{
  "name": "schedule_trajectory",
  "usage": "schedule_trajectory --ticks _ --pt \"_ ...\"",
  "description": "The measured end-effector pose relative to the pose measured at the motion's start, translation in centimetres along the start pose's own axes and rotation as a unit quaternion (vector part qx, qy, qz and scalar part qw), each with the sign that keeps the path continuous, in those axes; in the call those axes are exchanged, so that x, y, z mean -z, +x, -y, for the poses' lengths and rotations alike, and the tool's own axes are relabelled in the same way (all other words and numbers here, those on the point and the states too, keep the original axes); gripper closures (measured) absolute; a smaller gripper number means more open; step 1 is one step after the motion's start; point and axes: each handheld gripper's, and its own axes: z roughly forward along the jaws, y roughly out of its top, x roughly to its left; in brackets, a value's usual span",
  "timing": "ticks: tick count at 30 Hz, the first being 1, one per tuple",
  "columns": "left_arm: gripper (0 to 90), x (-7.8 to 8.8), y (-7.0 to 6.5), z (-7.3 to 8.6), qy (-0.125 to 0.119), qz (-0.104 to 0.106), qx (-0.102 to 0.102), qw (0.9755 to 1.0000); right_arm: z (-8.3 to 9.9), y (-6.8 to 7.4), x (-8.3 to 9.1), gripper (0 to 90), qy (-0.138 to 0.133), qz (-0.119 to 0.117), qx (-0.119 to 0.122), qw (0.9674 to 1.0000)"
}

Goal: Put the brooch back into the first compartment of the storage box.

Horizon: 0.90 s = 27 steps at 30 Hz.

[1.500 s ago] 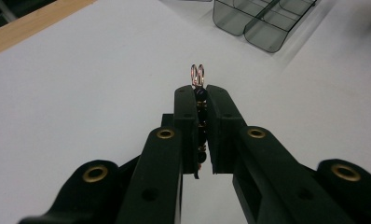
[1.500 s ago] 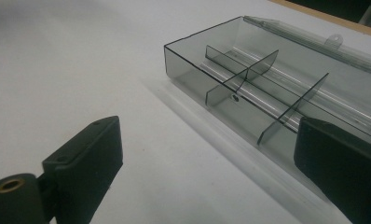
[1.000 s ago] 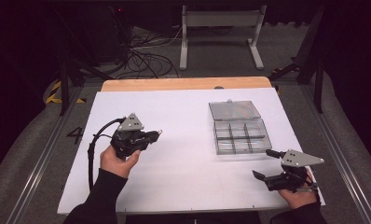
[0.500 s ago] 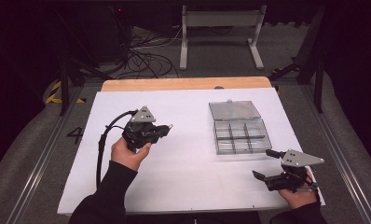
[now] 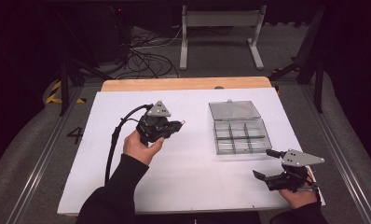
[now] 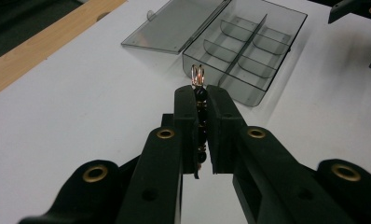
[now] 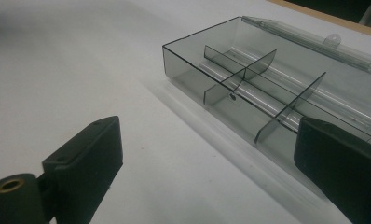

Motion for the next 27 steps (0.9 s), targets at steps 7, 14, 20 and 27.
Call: schedule_trajectory --ticks 7,14,20,27 --pt "83.5 -0.9 -0.5 -1.3 -0.005 0.011 -0.007 0.9999 0.0 0.0 0.0 8.0 0.001 -0.001 -0.001 1.0" --pt "83.5 -1.6 -0.8 -2.1 -0.003 0.014 -0.013 0.9998 0.1 0.0 0.1 8.0 0.001 -0.001 -0.002 1.0" --pt "83.5 -2.3 -1.0 -2.7 -0.003 0.019 -0.016 0.9997 0.3 0.1 0.4 8.0 0.002 0.003 -0.003 1.0" --pt "83.5 -3.3 -1.1 -3.4 0.0 0.023 -0.024 0.9995 0.6 0.3 0.9 8.0 0.002 0.009 -0.006 0.9999"
